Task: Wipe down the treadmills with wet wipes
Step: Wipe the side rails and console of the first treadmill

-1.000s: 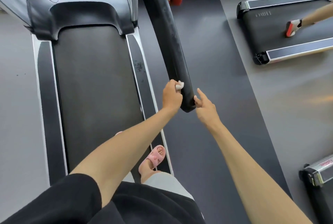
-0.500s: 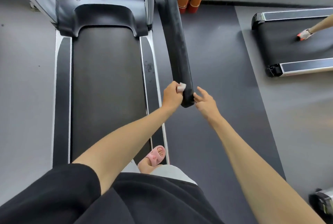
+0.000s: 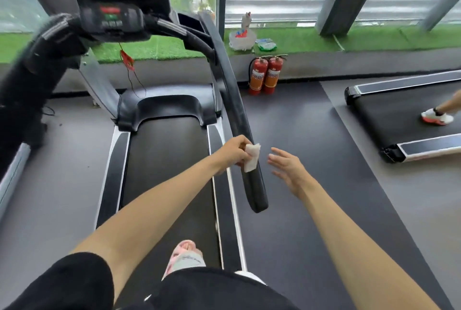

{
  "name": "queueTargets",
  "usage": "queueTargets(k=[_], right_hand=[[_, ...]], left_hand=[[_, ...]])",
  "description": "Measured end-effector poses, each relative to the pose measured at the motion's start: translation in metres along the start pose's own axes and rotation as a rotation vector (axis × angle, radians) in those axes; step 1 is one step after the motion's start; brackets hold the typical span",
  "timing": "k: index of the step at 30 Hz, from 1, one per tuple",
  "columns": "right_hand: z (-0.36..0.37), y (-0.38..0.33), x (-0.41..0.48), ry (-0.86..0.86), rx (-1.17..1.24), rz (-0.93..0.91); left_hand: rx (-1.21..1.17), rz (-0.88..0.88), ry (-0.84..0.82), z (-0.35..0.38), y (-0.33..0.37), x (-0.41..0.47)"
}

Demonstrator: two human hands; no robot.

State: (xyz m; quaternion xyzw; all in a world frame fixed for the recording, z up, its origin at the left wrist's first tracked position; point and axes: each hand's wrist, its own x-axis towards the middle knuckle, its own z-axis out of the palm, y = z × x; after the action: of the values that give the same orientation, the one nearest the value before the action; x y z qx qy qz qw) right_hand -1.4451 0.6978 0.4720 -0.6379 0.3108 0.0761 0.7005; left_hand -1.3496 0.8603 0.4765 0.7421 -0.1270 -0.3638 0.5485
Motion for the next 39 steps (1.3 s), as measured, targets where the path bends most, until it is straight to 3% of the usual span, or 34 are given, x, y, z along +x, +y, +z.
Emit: queueTargets(k=[4, 9, 13, 18, 23, 25, 29, 34, 36, 39], right_hand=[[0.015, -0.044, 0.012, -0.134, -0.166, -0.147], [0.019, -0.069, 0.057, 0.058, -0.29, -0.222], [0.033, -0.095, 0.113, 0.138, -0.132, -0.172], [0.068, -0.135, 0.204, 0.138, -0.036, -0.124], [0.112, -0.181, 0.301, 0.256, -0.227, -0.248], [0.127, -0.201, 0.339, 0.275, -0.343, -0.31], [0.154, -0.236, 0.398, 0.268, -0.533, -0.375], [0.172, -0.261, 0.45, 0.394, -0.628, -0.425], [0.174, -0.266, 0.464, 0.383, -0.717, -0.461], [0.176, -0.268, 0.477, 0.37, -0.854, -0.485]], left_hand=[[0.044, -0.015, -0.12, -0.011, 0.029, 0.023], [0.092, -0.018, -0.138, -0.035, 0.051, 0.071], [0.126, 0.022, -0.124, -0.075, 0.062, 0.127], [0.238, 0.123, 0.035, -0.143, 0.076, 0.214], [0.504, 0.191, 0.077, -0.223, 0.097, 0.296], [0.643, 0.23, 0.178, -0.253, 0.109, 0.329], [0.914, 0.393, 0.284, -0.295, 0.132, 0.392], [1.165, 0.608, 0.352, -0.31, 0.138, 0.44], [1.275, 0.584, 0.311, -0.309, 0.136, 0.447], [1.236, 0.423, 0.244, -0.305, 0.13, 0.448]])
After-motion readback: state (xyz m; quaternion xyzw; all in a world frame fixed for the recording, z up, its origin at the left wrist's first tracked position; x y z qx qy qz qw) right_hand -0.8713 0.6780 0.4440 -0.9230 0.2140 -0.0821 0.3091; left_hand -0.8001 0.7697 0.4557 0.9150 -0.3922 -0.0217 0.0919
